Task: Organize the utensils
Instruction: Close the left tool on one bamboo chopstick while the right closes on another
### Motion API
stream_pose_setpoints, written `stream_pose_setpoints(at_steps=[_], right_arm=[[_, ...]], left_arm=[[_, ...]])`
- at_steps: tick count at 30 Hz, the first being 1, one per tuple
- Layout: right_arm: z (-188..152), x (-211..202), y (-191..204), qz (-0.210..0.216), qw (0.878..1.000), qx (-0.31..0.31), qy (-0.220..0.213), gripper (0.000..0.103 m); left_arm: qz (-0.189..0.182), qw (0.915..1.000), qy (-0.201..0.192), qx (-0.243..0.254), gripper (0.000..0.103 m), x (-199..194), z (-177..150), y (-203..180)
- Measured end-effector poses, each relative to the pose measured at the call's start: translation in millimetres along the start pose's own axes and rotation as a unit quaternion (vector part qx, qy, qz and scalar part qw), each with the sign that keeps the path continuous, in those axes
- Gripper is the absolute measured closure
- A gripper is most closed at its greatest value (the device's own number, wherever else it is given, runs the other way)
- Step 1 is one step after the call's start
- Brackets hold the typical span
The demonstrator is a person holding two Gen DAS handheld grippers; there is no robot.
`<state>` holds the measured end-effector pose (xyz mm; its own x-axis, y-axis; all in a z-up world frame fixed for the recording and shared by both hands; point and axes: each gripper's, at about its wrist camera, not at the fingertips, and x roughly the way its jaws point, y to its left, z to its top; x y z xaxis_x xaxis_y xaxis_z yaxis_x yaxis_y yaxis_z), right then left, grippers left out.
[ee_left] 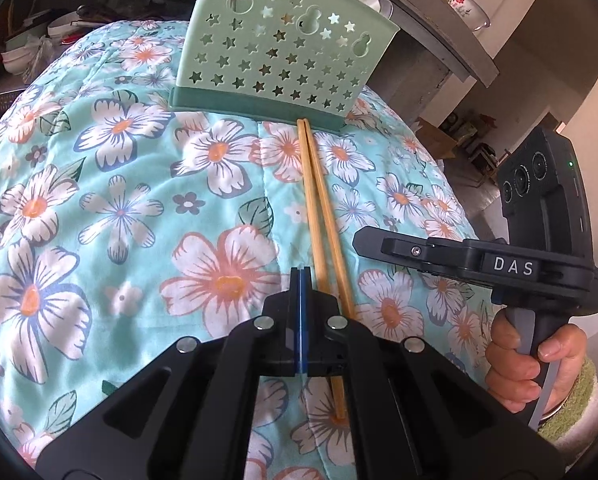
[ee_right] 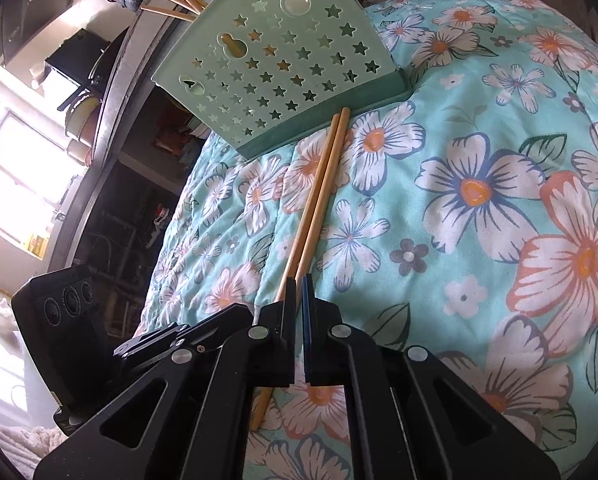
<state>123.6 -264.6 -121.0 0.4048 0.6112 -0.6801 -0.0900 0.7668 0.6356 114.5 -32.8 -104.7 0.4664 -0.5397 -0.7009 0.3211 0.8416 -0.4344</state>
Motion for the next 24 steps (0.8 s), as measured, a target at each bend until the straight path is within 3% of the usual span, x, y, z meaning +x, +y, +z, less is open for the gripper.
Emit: stream_pose_setpoints(at_steps=[2,6,15,24], right_arm=[[0,-1,0,0.003,1.000,0.002,0.002,0.098],[5,5,2,0.002,1.000,0.009,0.008,0.083],[9,25,2,-0.004,1.000,0.012,0.025,0.083],[12,31,-1,-0.005,0.999,0.021,0.028,0.093]], left_arm=[[-0.003,1.0000,0.000,0.005,0.102,-1,1,-3],[-0.013,0.9999,0.007,0.002,0.095,1,0,-4],[-0.010,0.9996,0.021,0.015,0.092,14,3,-12],[0.001,0.9993,0.033,0.015,0.092,20,3,-13]])
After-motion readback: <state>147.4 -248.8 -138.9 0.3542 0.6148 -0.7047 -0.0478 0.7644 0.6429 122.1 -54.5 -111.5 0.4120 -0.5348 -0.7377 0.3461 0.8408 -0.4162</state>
